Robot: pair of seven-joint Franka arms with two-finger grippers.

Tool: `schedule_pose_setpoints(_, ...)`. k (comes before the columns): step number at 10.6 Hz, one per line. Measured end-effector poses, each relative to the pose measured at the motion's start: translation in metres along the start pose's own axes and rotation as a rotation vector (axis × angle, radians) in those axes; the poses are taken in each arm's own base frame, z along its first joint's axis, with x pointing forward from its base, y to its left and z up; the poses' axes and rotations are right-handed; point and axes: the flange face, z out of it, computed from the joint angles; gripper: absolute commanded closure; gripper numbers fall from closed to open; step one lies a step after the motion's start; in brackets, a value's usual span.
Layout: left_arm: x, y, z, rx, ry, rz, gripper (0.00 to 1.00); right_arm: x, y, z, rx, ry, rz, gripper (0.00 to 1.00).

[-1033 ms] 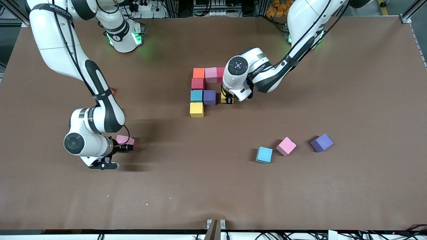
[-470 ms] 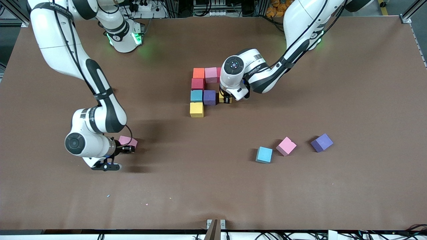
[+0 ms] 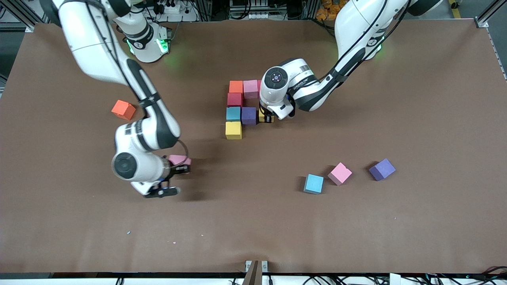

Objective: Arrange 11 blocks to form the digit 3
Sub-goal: 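Grasp the pink block with the right gripper while the left gripper carries yellow, then place the yellow block beside the purple block and open the left gripper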

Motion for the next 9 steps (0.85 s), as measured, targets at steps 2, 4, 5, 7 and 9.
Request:
schedule_pose_setpoints(2, -0.001, 0.001, 0.001, 0.002, -0.004, -0.01, 0.93, -0.012, -0.052, 0.005, -0.002, -0.009, 0.018, 0.95)
schedule_pose_setpoints(4, -0.006, 0.004, 0.002, -0.013, -0.002, -0.028, 0.92, -0.024, -0.092, 0.008, -0.01, -0.015, 0.055, 0.95)
schedule_pose_setpoints(5, -0.008, 0.004, 0.004, -0.02, 0.005, -0.035, 0.92, -0.031, -0.11, 0.01, -0.014, -0.015, 0.07, 0.95)
schedule_pose_setpoints(7, -0.013, 0.002, 0.006, -0.023, 0.008, -0.042, 0.85, -0.045, -0.144, 0.018, -0.024, -0.018, 0.098, 0.95)
schedule_pose_setpoints(9, -0.013, 0.003, 0.007, -0.024, 0.008, -0.044, 0.7, -0.044, -0.15, 0.025, -0.028, -0.021, 0.129, 0.95)
